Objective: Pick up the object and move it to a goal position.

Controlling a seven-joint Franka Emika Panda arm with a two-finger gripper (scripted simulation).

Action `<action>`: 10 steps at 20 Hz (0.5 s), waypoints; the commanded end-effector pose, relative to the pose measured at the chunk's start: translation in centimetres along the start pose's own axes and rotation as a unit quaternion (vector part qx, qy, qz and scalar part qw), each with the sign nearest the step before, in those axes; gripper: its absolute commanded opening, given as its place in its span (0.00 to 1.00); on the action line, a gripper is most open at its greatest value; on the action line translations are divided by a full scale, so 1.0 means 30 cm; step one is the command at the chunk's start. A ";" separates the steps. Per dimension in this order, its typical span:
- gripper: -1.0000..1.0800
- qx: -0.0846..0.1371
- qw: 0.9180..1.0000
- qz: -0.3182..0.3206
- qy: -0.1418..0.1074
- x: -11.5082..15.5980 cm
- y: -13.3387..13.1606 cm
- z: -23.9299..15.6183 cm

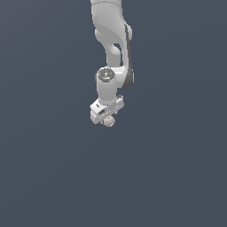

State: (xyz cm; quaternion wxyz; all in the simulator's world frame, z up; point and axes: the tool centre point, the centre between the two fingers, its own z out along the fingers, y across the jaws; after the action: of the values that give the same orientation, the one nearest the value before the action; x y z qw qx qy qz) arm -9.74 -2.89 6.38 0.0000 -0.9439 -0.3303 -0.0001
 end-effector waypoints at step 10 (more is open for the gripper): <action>0.00 0.000 1.000 -0.001 0.000 0.000 0.000 0.081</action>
State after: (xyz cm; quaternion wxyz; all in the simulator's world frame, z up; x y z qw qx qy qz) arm -9.74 -2.93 4.05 -0.0002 -0.9436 -0.3310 -0.0001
